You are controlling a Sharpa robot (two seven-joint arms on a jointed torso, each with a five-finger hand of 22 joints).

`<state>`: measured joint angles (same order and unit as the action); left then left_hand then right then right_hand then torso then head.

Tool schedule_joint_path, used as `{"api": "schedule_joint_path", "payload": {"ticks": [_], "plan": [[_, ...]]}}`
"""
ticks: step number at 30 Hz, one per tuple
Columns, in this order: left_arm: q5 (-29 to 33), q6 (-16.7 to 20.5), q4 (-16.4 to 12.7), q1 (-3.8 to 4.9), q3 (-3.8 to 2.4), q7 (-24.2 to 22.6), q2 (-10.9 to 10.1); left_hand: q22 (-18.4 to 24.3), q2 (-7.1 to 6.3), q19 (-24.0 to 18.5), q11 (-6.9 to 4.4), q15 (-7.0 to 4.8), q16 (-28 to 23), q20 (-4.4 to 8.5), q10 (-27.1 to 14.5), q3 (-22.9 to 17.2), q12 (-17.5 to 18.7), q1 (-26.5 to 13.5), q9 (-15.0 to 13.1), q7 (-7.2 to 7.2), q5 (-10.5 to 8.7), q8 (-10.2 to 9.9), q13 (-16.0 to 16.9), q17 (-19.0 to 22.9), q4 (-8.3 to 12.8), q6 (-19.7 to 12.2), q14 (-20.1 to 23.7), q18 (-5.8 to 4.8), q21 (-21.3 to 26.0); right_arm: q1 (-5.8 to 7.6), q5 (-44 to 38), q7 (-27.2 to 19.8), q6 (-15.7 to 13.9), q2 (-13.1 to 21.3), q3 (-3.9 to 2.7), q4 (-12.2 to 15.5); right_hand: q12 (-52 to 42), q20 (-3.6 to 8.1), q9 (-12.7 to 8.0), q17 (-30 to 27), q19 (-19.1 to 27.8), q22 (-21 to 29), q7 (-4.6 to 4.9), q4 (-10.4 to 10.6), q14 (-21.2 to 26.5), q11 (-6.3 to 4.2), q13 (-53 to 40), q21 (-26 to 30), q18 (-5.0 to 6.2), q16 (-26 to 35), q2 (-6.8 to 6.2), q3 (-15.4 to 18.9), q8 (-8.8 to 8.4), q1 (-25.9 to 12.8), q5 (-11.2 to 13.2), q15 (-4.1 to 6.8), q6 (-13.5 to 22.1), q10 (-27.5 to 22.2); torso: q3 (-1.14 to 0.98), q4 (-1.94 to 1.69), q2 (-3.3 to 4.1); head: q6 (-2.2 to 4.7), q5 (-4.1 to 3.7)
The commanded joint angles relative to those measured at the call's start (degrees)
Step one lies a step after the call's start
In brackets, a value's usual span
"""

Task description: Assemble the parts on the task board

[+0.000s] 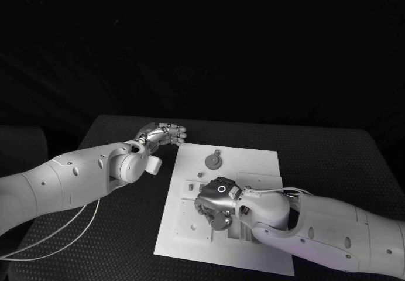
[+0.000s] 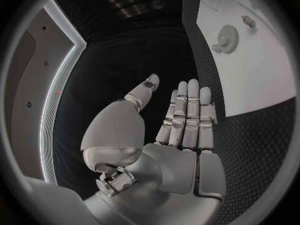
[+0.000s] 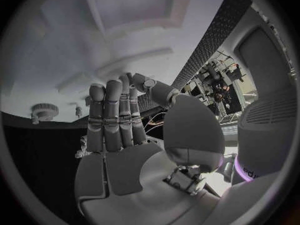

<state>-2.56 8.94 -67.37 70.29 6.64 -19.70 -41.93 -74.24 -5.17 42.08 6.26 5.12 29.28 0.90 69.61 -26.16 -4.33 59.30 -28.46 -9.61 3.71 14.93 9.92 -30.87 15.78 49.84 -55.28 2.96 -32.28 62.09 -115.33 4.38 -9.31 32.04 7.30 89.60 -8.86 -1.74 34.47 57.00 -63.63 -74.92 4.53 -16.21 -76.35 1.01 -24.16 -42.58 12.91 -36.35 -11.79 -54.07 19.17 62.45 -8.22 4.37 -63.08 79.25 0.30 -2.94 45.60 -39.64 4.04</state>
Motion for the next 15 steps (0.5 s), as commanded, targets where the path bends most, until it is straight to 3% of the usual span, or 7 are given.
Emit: {"api": "schedule_joint_path", "payload": {"ticks": [1, 7, 15], "plan": [[0.3, -0.2, -0.2, 0.07, -0.05, -0.3, 0.1, -0.1, -0.12, -0.1, 0.35, 0.05, -0.3, -0.32, 0.0, -0.3, 0.3, -0.4, 0.1, -0.35, 0.07, 0.2, -0.1, -0.1, -0.1, -0.1, 0.2, 0.62, 0.2, -0.08, -0.5, -0.2, 1.8, -0.2, 0.58, 0.0, 0.0, 0.44, 0.1, 0.1, 0.0, -1.0, 0.04, 0.1, -0.1, 0.11, 0.0, -0.4, 2.09, -0.4, 0.11, -0.2, 0.18, 0.4, -0.2, 0.33, -0.3, 0.3, 0.03, 0.00, -0.01, -0.01, -0.02], [0.3, -0.2, -0.2, 0.07, -0.05, -0.3, 0.0, -0.1, -0.12, -0.1, 0.35, 0.05, -0.4, -0.33, 0.0, -0.3, 0.3, -0.4, 0.1, -0.35, 0.07, 0.3, -0.1, -0.1, -0.1, -0.1, 0.2, 0.62, 0.2, -0.09, -0.1, -0.4, 2.2, -0.5, 1.51, -0.3, 0.1, 0.44, 0.1, 0.1, 0.0, -1.0, 0.04, 0.1, -0.1, 0.12, 0.0, -0.4, 2.09, -0.4, 0.12, -0.2, 0.17, 0.3, -0.3, 0.33, -0.3, 0.3, 0.01, 0.01, 0.01, -0.04, -0.03], [0.3, -0.3, -0.2, 0.07, -0.05, -0.2, -0.1, -0.1, -0.12, -0.1, 0.36, 0.05, -0.4, -0.34, 0.0, -0.3, 0.3, -0.4, 0.1, -0.35, 0.06, 0.3, -0.1, -0.2, -0.1, -0.1, 0.2, 0.62, 0.2, -0.07, 2.2, -0.3, 2.0, -0.2, 1.66, -0.8, 0.5, 0.31, 0.2, 0.0, 0.5, -1.0, 0.20, 0.1, 0.2, 0.29, -0.1, -0.3, 2.09, -0.4, 0.06, -0.1, -0.17, -0.2, -1.2, 0.20, 0.0, -0.1, -0.02, 0.03, -0.03, -0.10, 0.01]]}}
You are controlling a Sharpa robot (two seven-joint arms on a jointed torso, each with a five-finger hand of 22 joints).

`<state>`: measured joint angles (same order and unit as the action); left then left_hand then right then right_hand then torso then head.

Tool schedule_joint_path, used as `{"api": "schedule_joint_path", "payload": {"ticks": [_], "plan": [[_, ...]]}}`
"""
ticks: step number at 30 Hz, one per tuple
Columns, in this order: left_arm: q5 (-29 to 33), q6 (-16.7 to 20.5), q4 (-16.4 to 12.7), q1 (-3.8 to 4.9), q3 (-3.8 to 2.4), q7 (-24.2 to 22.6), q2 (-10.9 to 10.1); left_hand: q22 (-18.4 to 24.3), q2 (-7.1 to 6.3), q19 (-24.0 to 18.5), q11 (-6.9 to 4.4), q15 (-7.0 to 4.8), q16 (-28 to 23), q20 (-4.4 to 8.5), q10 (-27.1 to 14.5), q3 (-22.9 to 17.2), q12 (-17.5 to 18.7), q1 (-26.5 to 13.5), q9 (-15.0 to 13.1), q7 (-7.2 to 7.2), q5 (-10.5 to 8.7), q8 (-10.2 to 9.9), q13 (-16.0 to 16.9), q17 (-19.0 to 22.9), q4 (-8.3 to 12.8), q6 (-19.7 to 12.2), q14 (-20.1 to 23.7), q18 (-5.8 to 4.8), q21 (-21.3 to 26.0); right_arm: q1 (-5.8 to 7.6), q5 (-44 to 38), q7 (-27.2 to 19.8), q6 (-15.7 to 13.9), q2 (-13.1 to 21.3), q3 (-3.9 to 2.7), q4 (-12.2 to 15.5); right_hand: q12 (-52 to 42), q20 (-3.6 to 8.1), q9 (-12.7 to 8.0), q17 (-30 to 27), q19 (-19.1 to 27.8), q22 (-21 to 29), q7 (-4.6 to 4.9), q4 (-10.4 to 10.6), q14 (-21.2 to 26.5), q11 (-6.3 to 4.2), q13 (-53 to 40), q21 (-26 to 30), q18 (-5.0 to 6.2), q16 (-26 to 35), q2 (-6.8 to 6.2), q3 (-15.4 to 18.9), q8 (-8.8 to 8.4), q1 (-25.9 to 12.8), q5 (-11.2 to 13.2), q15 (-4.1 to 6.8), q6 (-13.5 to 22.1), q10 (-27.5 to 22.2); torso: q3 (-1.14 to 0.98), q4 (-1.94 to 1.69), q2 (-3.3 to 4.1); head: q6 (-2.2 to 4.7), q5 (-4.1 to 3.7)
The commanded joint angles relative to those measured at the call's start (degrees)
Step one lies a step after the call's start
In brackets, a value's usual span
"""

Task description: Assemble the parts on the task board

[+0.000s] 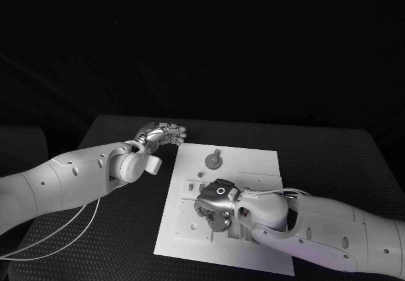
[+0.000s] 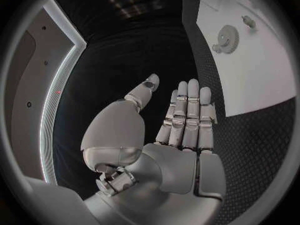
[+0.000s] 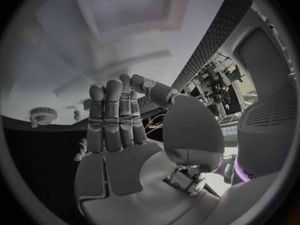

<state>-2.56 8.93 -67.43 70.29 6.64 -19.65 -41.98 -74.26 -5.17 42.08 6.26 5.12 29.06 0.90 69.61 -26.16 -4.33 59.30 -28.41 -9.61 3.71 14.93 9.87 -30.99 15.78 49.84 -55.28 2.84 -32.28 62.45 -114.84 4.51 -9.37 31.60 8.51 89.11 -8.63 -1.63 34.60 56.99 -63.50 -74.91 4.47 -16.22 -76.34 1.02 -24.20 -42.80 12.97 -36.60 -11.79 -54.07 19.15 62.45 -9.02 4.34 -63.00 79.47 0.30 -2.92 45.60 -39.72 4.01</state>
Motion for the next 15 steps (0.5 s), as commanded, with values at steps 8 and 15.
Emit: {"api": "schedule_joint_path", "payload": {"ticks": [8, 15], "plan": [[0.3, -0.2, -0.1, 0.07, -0.05, -0.2, -0.2, -0.1, -0.13, -0.1, 0.36, 0.06, -0.2, -0.34, 0.0, -0.3, 0.3, -0.4, 0.1, -0.35, 0.06, 0.3, -0.1, -0.1, -0.1, -0.1, 0.2, 0.74, 0.2, -0.40, 2.9, -0.1, 0.1, 0.7, 0.46, -0.4, 2.8, -0.26, -0.9, -0.4, 1.8, -0.8, 2.10, -0.1, 1.9, 1.84, 0.9, 0.5, 1.91, 0.5, -2.32, 1.8, -2.61, -2.5, -1.4, -1.31, 4.3, -4.8, -0.03, 0.04, -0.02, 0.11, 0.00], [0.3, -0.2, -0.1, 0.07, -0.05, -0.2, -0.2, -0.1, -0.18, -0.1, 0.37, 0.06, -0.2, -0.34, -0.1, -0.2, 0.3, -0.4, 0.1, -0.36, 0.04, 0.3, -0.1, -0.1, -0.1, -0.1, 0.2, 0.74, 0.3, -0.24, 2.9, 0.4, -1.7, 1.0, 0.45, -0.3, 3.6, -0.81, -1.0, -0.8, 2.8, -0.9, 3.47, -0.2, 2.8, 3.00, 1.5, 0.4, 2.03, -0.5, -4.47, 7.1, -4.04, -3.0, 0.4, -2.09, 7.4, -7.9, -0.04, -0.02, 0.01, 0.18, -0.02]]}}
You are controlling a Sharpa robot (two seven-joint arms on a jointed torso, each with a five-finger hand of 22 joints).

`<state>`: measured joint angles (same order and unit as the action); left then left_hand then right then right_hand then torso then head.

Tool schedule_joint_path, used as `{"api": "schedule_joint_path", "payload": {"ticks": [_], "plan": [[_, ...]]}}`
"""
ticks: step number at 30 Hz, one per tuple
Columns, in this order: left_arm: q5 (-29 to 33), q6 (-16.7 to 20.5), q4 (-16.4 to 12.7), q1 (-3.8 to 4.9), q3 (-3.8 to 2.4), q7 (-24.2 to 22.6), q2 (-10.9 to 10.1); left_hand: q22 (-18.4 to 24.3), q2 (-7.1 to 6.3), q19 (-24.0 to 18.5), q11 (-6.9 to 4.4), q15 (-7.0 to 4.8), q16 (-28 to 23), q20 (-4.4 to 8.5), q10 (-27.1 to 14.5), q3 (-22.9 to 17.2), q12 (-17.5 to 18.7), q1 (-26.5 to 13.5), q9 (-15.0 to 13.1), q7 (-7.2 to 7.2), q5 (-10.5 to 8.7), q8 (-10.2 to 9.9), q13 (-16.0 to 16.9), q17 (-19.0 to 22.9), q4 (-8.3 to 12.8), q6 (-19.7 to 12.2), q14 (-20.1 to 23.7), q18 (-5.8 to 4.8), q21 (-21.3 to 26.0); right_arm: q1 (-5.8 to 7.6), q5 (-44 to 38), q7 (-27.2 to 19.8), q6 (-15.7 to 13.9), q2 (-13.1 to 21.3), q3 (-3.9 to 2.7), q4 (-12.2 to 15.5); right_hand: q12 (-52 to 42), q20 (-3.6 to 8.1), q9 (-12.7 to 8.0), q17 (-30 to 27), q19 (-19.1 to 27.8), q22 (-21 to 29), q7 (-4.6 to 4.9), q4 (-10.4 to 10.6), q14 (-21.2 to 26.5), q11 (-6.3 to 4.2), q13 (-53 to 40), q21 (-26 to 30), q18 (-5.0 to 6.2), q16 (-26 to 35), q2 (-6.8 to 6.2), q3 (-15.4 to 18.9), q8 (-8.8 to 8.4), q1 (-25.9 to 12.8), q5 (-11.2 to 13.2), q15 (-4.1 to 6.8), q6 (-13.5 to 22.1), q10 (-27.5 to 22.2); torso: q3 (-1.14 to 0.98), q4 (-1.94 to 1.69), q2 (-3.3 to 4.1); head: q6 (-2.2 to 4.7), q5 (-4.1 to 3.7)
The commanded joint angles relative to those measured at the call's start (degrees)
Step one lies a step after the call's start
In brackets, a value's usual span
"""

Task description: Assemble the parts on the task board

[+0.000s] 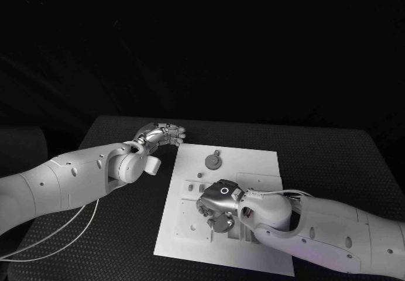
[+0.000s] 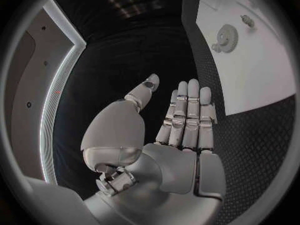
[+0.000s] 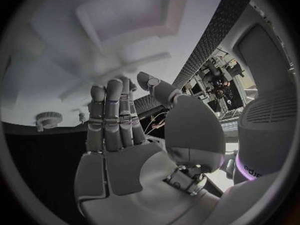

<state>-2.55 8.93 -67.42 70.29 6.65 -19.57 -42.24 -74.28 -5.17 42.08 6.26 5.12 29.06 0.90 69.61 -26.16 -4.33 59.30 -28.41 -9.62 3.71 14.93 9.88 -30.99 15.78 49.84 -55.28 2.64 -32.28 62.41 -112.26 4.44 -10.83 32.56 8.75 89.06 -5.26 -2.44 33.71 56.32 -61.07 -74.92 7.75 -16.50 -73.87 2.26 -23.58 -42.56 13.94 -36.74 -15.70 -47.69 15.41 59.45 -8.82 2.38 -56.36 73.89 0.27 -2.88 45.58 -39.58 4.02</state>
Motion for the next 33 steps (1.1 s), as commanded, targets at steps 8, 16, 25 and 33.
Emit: {"api": "schedule_joint_path", "payload": {"ticks": [8, 16, 25, 33], "plan": [[0.3, -0.3, 0.0, 0.07, -0.06, -0.3, 0.1, -0.1, -0.21, -0.1, 0.38, 0.07, -0.3, -0.35, -0.1, -0.2, 0.3, -0.4, 0.1, -0.37, 0.03, 0.3, -0.1, -0.1, -0.1, -0.2, 0.3, 0.95, 0.3, 0.35, 0.3, 0.6, -1.3, 0.6, 0.20, 0.1, -0.3, -0.13, -0.2, -0.4, 0.7, -0.8, 0.67, 0.0, 0.7, 2.09, 1.3, 0.2, 1.06, -0.9, -0.93, 1.9, -0.81, -0.1, 0.1, -0.42, 1.9, -3.7, 0.02, -0.11, 0.01, 0.09, -0.02], [0.3, -0.4, 0.2, 0.06, -0.05, -0.3, 0.1, -0.1, -0.20, -0.1, 0.38, 0.08, -0.3, -0.35, -0.1, -0.3, 0.3, -0.4, 0.1, -0.37, 0.03, 0.3, -0.1, -0.2, -0.1, -0.2, 0.3, 0.95, 0.3, 1.30, 0.2, 1.5, -5.5, 2.5, 0.17, 1.3, -1.4, -0.02, -0.1, -0.7, 0.1, -0.7, 0.55, 0.6, 0.4, 1.96, 1.5, 0.1, 1.06, -1.5, -0.89, 0.0, -0.60, 0.5, -0.2, -0.27, 1.6, -3.9, 0.01, 0.00, 0.01, 0.41, -0.11], [0.3, -0.3, 0.5, 0.04, -0.04, -0.2, 0.3, -0.1, -0.20, -0.1, 0.39, 0.09, -0.3, -0.37, -0.1, -0.2, 0.3, -0.5, 0.1, -0.38, 0.02, 0.3, -0.1, -0.2, -0.2, -0.2, 0.3, 0.94, 0.3, 2.93, 6.7, -0.1, -9.1, 6.3, -0.19, 3.1, -3.6, 0.52, 0.1, -1.0, -1.0, -0.8, 0.20, 1.2, -0.4, 1.48, 1.6, -0.7, 1.06, -2.9, -1.01, -2.3, -0.14, 0.3, 2.0, 0.20, 0.8, -3.5, 0.04, -0.01, -0.03, 0.86, -0.46], [0.3, -0.4, 1.0, 0.03, -0.03, -0.2, 0.5, -0.2, -0.26, -0.2, 0.45, 0.17, -0.6, -0.44, -0.2, -0.2, 0.3, -0.7, 0.1, -0.36, 0.01, 0.4, -0.2, -0.3, -0.2, -0.1, 0.4, 0.88, 0.5, 4.63, 23.0, -5.6, -9.7, 11.2, -2.69, 3.9, -5.7, 1.18, 0.1, -1.2, -2.3, -0.9, 0.18, 2.6, -1.3, 0.94, 1.5, -1.7, 1.06, -4.2, -0.74, -2.6, -0.14, 0.3, 2.6, 0.73, 0.7, -3.0, -0.05, 0.12, -0.04, 1.48, -0.78]]}}
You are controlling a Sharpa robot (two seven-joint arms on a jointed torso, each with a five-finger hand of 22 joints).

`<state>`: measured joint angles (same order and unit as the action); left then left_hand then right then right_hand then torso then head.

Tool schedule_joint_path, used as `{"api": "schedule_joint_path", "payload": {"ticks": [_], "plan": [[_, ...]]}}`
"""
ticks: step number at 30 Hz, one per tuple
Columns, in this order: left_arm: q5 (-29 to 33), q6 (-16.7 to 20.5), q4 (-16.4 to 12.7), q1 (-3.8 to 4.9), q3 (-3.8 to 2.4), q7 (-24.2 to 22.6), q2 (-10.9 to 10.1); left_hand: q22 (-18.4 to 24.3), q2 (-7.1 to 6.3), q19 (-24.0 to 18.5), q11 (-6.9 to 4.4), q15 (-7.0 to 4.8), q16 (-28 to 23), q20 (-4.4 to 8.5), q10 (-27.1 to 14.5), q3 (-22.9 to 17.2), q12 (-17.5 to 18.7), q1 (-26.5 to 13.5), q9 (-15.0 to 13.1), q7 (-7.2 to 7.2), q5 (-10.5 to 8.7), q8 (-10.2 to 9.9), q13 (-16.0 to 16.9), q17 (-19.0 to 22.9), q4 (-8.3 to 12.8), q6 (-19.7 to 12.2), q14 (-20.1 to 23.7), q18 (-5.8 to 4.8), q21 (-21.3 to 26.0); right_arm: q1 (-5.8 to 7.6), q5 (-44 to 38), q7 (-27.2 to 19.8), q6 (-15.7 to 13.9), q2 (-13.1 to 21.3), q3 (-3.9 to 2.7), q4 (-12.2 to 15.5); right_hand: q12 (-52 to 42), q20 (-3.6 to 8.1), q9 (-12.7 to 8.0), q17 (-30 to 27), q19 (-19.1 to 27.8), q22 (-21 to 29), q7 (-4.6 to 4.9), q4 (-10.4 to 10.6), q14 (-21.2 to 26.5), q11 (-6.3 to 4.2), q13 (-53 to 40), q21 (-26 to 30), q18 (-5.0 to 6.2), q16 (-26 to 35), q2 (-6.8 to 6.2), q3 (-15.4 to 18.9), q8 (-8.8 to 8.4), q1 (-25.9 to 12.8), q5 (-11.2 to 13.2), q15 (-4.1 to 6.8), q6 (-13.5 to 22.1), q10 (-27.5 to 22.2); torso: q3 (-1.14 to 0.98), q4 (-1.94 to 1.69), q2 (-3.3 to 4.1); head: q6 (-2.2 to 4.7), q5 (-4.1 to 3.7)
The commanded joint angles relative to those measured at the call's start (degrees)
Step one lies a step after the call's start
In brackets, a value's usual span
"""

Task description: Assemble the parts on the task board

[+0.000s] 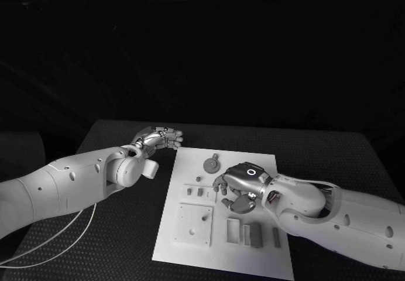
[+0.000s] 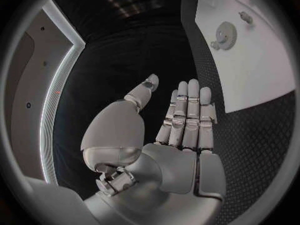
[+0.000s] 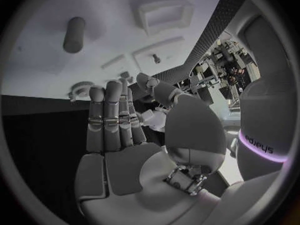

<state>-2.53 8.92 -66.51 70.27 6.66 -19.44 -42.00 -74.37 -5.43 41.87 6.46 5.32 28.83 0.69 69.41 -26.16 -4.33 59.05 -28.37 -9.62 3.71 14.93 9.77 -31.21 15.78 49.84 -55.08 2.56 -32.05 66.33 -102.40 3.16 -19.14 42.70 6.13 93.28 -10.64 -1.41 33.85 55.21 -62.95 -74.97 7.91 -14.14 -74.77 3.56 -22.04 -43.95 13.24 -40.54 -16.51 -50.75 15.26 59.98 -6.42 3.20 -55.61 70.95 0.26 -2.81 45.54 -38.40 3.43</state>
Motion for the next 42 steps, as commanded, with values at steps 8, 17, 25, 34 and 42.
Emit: {"api": "schedule_joint_path", "payload": {"ticks": [8, 17, 25, 34, 42], "plan": [[0.3, -0.4, 0.4, 0.02, -0.04, -0.4, 0.5, -0.1, 0.01, 0.0, 0.25, -0.02, -0.4, -0.24, 0.0, -0.1, 0.3, -0.5, 0.1, -0.35, 0.01, 0.4, -0.1, -0.1, -0.3, -0.1, 0.2, 0.95, 0.2, 2.59, 20.4, -5.8, 7.1, 4.5, -0.09, -3.7, -0.3, -0.06, -0.9, -0.4, 0.9, -0.9, 0.14, -1.8, 0.9, 0.54, 1.4, -0.5, 1.76, -1.0, 2.08, 7.7, -1.19, -2.9, -0.5, -0.93, 2.2, -3.5, 0.01, -0.09, 0.00, 0.63, -0.48], [0.3, -0.6, 0.5, 0.01, -0.03, -0.4, 0.7, -0.2, -0.04, -0.1, 0.26, -0.01, -0.4, -0.25, -0.1, -0.1, 0.3, -0.6, 0.1, -0.36, 0.00, 0.4, -0.1, -0.2, -0.3, -0.1, 0.2, 0.95, 0.3, 2.62, 9.8, -3.8, 11.2, 5.5, -0.08, -4.0, 1.8, -0.62, -1.7, -0.4, 2.5, -0.8, -1.38, -2.2, 2.4, 2.27, 4.1, -0.2, 1.76, -1.3, 1.84, 13.3, -1.87, -4.9, 0.1, -2.57, 3.9, -8.1, -0.14, -0.19, 0.10, 0.69, -0.42], [0.3, -0.7, 0.6, 0.00, -0.03, -0.4, 0.7, -0.2, -0.01, -0.1, 0.26, 0.00, -0.4, -0.25, -0.1, -0.1, 0.3, -0.6, 0.1, -0.36, 0.01, 0.4, -0.1, -0.2, -0.3, -0.1, 0.2, 0.96, 0.3, 2.58, 8.4, -3.4, 12.5, 5.8, 0.15, -3.3, 2.0, -0.81, -1.9, -0.4, 3.3, -0.8, -1.81, -2.3, 3.3, 2.64, 5.8, 0.0, 1.76, -1.7, 1.78, 17.0, -1.69, -5.8, 0.9, -2.93, 4.3, -9.0, -0.13, -0.10, 0.12, 0.63, -0.49], [0.3, -0.8, 0.6, -0.02, -0.03, -0.4, 0.7, -0.2, 0.02, -0.1, 0.27, 0.00, -0.5, -0.25, -0.1, -0.1, 0.3, -0.6, 0.2, -0.36, 0.01, 0.4, -0.1, -0.3, -0.4, -0.2, 0.2, 0.96, 0.3, 2.44, 2.8, -2.7, 11.4, 5.7, 0.49, -3.1, 1.1, -0.70, -1.9, -0.5, 3.3, -0.8, -1.65, -2.3, 3.4, 2.33, 6.6, -0.1, 1.76, -2.2, 2.36, 18.1, -1.18, -5.1, 1.1, -2.63, 3.7, -8.0, -0.01, -0.19, 0.08, 0.55, -0.64], [0.3, -0.8, 0.6, -0.03, -0.03, -0.4, 0.6, -0.2, 0.05, -0.1, 0.27, 0.00, -0.5, -0.26, -0.1, -0.1, 0.3, -0.7, 0.2, -0.36, 0.01, 0.4, -0.1, -0.3, -0.4, -0.2, 0.2, 0.97, 0.3, 1.95, 1.1, -2.7, 10.7, 5.6, 0.60, -2.3, -1.9, -0.22, -1.8, -0.8, 2.1, -0.6, -0.95, -2.0, 2.5, 0.86, 6.6, -0.6, 1.76, -2.9, 3.33, 11.9, 0.42, 1.5, 3.6, -1.27, 0.6, -3.8, -0.01, -0.22, 0.12, 0.49, -0.68]]}}
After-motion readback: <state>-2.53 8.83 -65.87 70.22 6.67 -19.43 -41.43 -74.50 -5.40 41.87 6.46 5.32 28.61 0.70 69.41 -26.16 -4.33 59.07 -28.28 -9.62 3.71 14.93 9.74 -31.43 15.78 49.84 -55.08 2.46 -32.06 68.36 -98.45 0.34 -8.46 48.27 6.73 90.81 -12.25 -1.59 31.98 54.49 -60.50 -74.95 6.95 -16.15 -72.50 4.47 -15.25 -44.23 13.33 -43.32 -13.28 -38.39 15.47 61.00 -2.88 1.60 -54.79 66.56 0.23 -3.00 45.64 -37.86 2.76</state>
